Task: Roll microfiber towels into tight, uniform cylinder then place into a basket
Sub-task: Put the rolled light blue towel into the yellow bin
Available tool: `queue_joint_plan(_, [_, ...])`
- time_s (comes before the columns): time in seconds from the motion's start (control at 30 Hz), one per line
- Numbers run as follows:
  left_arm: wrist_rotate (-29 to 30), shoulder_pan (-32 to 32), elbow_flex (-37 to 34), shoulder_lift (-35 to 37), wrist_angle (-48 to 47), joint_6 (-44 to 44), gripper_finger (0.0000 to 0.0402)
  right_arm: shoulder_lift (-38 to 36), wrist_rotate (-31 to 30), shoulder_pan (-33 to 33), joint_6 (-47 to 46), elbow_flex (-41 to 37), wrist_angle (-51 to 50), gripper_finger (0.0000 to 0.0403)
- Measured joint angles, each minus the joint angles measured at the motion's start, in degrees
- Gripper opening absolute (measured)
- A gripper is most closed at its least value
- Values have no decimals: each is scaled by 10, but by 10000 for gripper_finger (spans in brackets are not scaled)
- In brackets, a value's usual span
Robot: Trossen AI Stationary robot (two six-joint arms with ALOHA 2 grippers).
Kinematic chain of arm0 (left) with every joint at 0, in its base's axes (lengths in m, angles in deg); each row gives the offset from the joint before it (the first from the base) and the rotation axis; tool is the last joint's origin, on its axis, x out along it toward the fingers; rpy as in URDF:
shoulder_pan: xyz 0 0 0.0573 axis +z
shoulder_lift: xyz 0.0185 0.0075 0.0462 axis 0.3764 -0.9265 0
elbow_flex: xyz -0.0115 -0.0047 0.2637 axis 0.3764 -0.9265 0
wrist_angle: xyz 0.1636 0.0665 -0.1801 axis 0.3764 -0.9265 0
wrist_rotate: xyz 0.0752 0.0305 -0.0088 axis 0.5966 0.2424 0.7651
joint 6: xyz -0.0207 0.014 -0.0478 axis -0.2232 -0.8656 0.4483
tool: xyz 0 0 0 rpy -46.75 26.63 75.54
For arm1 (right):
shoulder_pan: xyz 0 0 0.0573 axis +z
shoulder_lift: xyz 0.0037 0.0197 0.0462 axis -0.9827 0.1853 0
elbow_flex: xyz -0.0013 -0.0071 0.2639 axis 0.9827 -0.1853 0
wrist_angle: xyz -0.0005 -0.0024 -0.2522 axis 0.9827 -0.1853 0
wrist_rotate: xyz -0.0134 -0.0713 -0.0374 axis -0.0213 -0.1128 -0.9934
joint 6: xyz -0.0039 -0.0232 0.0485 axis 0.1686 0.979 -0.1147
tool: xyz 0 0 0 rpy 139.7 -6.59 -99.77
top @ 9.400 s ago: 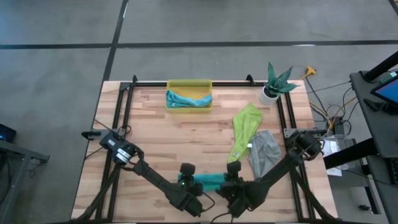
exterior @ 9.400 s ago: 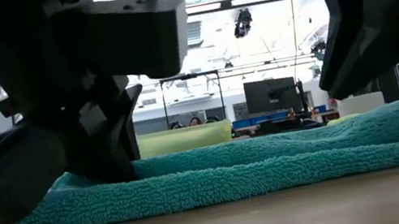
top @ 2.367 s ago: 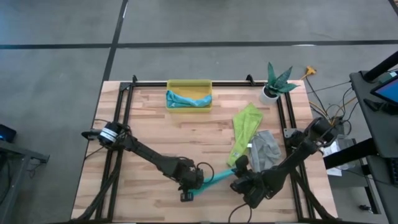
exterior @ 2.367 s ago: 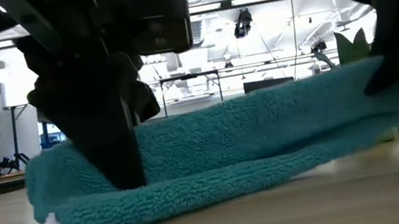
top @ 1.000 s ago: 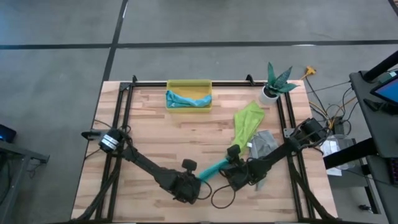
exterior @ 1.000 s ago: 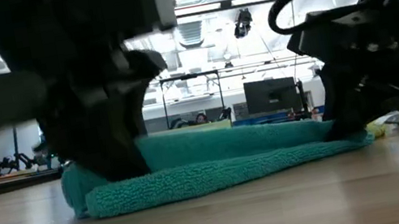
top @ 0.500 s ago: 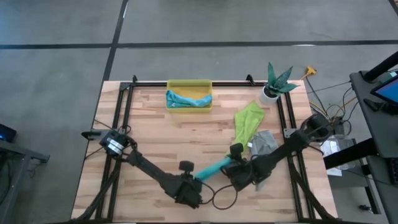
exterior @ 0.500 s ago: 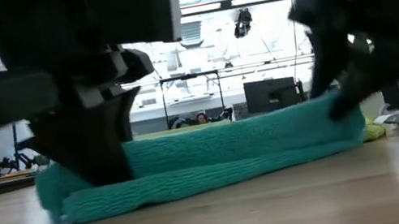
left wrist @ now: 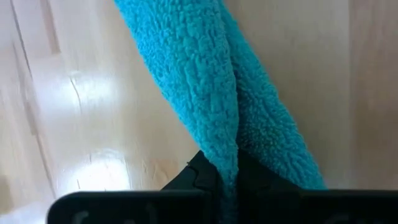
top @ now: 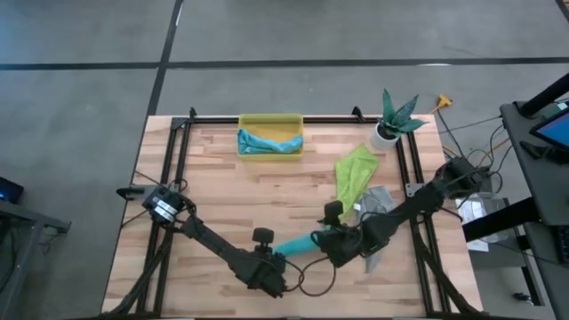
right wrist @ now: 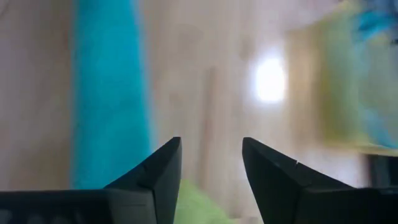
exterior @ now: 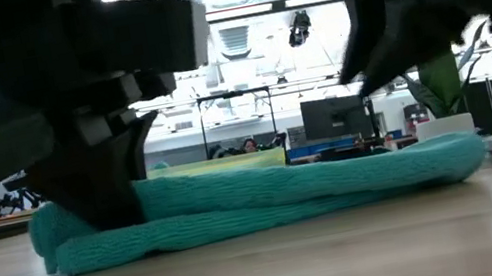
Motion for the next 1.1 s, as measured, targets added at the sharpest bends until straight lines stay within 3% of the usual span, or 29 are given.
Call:
queue_joint_plan(0.1, [-15, -3, 0, 0, -27, -2, 0, 17, 86, -7, 15, -6, 44, 155])
queue_joint_plan(0.17, [-18, -5, 0, 0, -40, -1, 0, 33, 105, -8, 29, -7, 76, 153])
queue_joint_plan(0.33, [-18, -7, 0, 0, -38, -1, 0, 74, 79, -14, 78, -1, 91, 168])
queue_joint_plan(0.6, [-18, -10, 0, 0, -34, -12, 0, 91, 87, -52, 77, 18, 136, 246])
queue_joint_plan(0.67, [-18, -10, 0, 0, -32, -11, 0, 91, 141, -65, 53, 22, 157, 266])
queue_joint_plan(0.83, [-17, -18, 0, 0, -30, -2, 0, 93, 368, -99, -17, 24, 201, 295])
queue_joint_plan(1.1, [-1, -29, -1, 0, -26, -2, 0, 94, 351, -147, 8, 22, 239, 293])
